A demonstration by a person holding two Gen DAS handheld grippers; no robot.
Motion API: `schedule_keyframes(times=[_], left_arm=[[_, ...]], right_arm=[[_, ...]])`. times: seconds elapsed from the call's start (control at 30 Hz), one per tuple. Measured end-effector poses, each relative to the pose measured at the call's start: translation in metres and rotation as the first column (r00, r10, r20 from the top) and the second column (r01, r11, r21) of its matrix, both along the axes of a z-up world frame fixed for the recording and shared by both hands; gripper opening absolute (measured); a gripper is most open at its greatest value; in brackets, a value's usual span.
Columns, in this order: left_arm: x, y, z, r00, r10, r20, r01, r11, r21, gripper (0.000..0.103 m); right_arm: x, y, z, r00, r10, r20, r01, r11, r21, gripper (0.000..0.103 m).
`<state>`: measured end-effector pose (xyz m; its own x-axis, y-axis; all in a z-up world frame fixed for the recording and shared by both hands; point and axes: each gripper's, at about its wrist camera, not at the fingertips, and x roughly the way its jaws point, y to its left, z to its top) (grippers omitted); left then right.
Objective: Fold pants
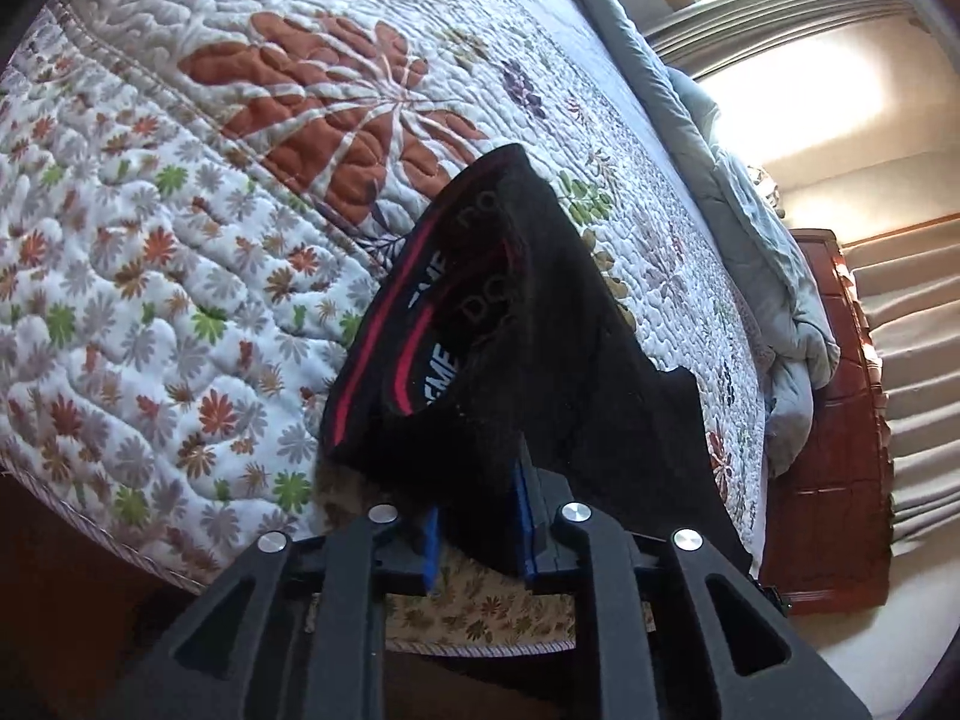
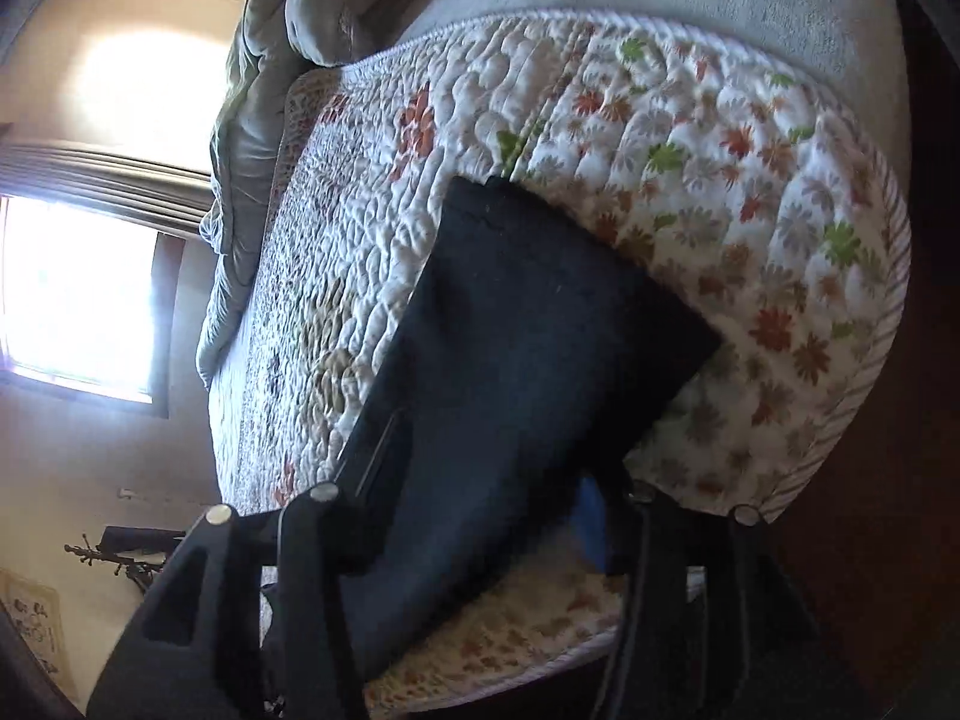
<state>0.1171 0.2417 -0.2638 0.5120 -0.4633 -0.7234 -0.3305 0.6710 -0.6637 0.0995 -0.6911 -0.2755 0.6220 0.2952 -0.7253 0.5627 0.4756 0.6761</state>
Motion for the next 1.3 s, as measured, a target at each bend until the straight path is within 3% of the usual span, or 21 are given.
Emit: schedule_keyframes(times=[0.1, 0.23, 0.3, 0.37, 0.47, 0.57, 0.67, 0.73, 0.77, 0.83, 0.93, 1.0, 1.03, 1.1, 1.13, 1.2, 1.3], left_arm=[[0.001, -0.003, 0.002, 1.000, 0.005, 0.026, -0.004, 1.000, -0.010, 0.024], [0.002, -0.007, 0.006, 0.998, -0.008, 0.060, 0.009, 1.000, -0.029, 0.043], [0.002, -0.007, 0.005, 0.999, -0.011, 0.052, 0.012, 0.999, -0.029, 0.045], [0.001, -0.006, 0.002, 0.999, -0.014, 0.040, 0.015, 1.000, -0.025, 0.046], [0.000, -0.006, -0.001, 0.999, -0.005, 0.044, 0.006, 0.999, -0.033, 0.046], [-0.003, -0.007, -0.003, 1.000, 0.008, 0.020, -0.008, 1.000, 0.009, 0.026], [-0.007, -0.006, -0.007, 1.000, 0.021, 0.011, -0.021, 1.000, 0.015, 0.017], [-0.009, -0.005, -0.009, 0.999, 0.031, 0.016, -0.031, 0.999, 0.009, 0.015], [-0.010, -0.004, -0.010, 0.999, 0.039, 0.015, -0.039, 0.999, 0.004, 0.015], [-0.012, -0.003, -0.015, 0.998, 0.063, 0.004, -0.063, 0.998, 0.002, 0.015], [-0.011, -0.003, -0.023, 0.995, 0.094, -0.031, -0.093, 0.996, 0.014, 0.015], [-0.010, -0.003, -0.027, 0.993, 0.104, -0.049, -0.103, 0.994, 0.022, 0.015], [-0.010, -0.003, -0.027, 0.993, 0.108, -0.055, -0.107, 0.994, 0.022, 0.015], [-0.009, -0.004, -0.025, 0.993, 0.102, -0.063, -0.100, 0.994, 0.033, 0.015], [-0.008, -0.008, -0.017, 0.996, 0.077, -0.055, -0.073, 0.995, 0.063, 0.015], [-0.010, -0.019, 0.014, 1.000, 0.018, 0.011, -0.019, 0.991, 0.133, 0.015], [-0.017, -0.043, 0.069, 0.988, -0.069, 0.141, 0.027, 0.960, 0.277, 0.025]], right_arm=[[-0.003, 0.021, 0.003, 1.000, -0.001, 0.012, 0.000, 0.999, 0.045, 0.052], [-0.004, 0.087, 0.001, 0.991, 0.116, 0.060, -0.124, 0.980, 0.153, 0.053], [-0.004, 0.124, -0.003, 0.984, 0.174, 0.050, -0.180, 0.964, 0.194, 0.055], [-0.004, 0.181, -0.005, 0.962, 0.267, 0.053, -0.272, 0.929, 0.251, 0.057], [-0.001, 0.276, -0.004, 0.903, 0.425, 0.064, -0.424, 0.858, 0.291, 0.058], [0.010, 0.342, 0.001, 0.854, 0.515, 0.075, -0.513, 0.809, 0.286, 0.058], [0.042, 0.404, 0.015, 0.759, 0.647, 0.077, -0.650, 0.743, 0.162, 0.054], [0.069, 0.447, 0.021, 0.660, 0.746, 0.081, -0.751, 0.654, 0.090, 0.041], [0.075, 0.462, 0.024, 0.629, 0.773, 0.080, -0.777, 0.625, 0.073, 0.037], [0.097, 0.504, 0.030, 0.531, 0.843, 0.085, -0.846, 0.533, 0.003, 0.034], [0.119, 0.546, 0.022, 0.457, 0.885, 0.088, -0.888, 0.459, -0.003, 0.032], [0.127, 0.557, 0.013, 0.443, 0.893, 0.081, -0.896, 0.443, 0.017, 0.032], [0.133, 0.560, 0.002, 0.451, 0.892, 0.028, -0.893, 0.451, 0.003, 0.031], [0.148, 0.553, -0.016, 0.472, 0.878, -0.077, -0.881, 0.473, 0.005, 0.005], [0.150, 0.544, -0.019, 0.494, 0.866, -0.080, -0.867, 0.497, 0.039, 0.005], [0.154, 0.536, -0.009, 0.517, 0.856, -0.011, -0.852, 0.516, 0.090, 0.014], [0.158, 0.546, 0.020, 0.509, 0.856, 0.090, -0.860, 0.507, 0.055, 0.018]])
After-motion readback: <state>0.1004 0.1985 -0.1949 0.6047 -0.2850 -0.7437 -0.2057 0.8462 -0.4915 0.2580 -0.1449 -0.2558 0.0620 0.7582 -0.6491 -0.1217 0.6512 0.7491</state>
